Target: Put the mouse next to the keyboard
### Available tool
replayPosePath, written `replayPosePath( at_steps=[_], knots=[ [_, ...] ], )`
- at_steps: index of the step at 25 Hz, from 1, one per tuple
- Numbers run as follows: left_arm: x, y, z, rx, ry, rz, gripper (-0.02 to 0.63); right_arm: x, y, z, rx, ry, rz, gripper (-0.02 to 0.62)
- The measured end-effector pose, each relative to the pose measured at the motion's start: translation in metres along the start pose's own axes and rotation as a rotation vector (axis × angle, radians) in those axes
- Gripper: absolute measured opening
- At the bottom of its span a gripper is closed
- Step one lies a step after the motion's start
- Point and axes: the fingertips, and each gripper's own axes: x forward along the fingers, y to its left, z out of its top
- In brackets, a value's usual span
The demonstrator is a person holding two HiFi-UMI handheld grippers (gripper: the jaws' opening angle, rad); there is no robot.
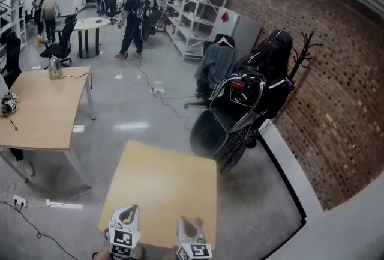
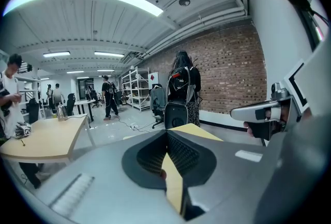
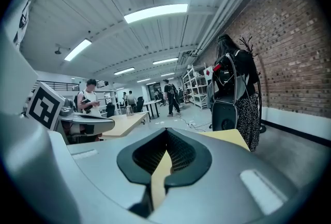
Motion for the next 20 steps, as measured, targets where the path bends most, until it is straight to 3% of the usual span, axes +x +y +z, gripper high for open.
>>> replayPosePath(
  at_steps=[20],
  knots=[
    [0.0056,-0.0031,-0.001,0.008,-0.006,-0.023,0.0,0.0009,-0.0051,-0.0037,-0.008,-0.002,-0.014,0.014]
  ],
)
